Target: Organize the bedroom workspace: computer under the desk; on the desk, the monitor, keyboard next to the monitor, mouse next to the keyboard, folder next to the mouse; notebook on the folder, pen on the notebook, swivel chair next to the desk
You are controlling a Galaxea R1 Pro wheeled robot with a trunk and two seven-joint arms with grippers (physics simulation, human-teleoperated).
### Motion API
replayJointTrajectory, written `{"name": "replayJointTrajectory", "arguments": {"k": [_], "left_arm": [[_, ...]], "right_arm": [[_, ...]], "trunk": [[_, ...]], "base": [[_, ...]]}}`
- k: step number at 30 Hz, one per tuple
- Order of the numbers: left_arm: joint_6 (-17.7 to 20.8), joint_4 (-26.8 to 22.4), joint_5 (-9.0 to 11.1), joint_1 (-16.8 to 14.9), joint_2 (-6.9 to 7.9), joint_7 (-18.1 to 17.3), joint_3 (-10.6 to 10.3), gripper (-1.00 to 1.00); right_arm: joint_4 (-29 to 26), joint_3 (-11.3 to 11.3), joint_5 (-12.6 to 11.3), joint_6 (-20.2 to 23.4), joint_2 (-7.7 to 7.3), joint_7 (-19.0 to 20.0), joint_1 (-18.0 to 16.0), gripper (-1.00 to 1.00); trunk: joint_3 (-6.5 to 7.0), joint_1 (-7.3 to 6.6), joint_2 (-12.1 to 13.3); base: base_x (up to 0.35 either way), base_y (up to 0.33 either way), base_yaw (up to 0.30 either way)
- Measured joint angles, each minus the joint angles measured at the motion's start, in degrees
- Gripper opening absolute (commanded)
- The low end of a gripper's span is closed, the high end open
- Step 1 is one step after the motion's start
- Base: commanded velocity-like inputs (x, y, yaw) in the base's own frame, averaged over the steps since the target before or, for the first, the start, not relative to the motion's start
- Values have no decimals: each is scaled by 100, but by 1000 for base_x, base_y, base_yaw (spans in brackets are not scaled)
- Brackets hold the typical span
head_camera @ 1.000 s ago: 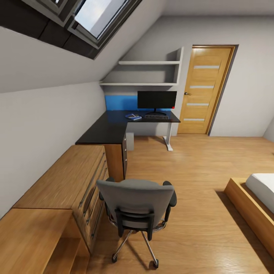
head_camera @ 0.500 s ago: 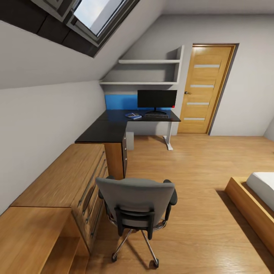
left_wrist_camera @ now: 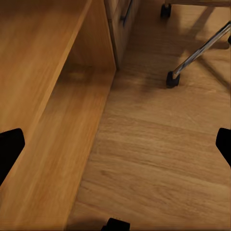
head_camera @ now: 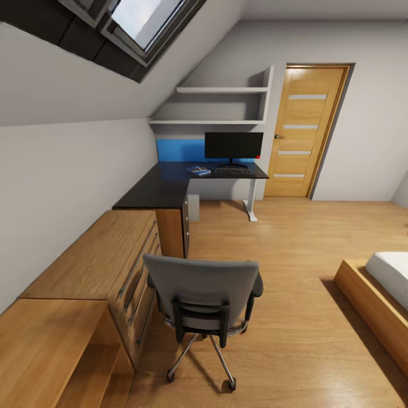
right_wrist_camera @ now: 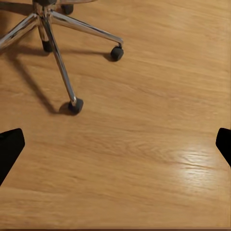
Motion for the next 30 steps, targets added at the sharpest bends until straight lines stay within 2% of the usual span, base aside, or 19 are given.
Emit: {"name": "replayJointTrajectory", "arguments": {"k": [30], "left_arm": [[59,-3,-1,-4,8,-14,-13,100]], "right_arm": [[2,5,8,16,-9,24,0,100]], "trunk": [[-539,658,-1204]], "base": [[-8,0,0]]}}
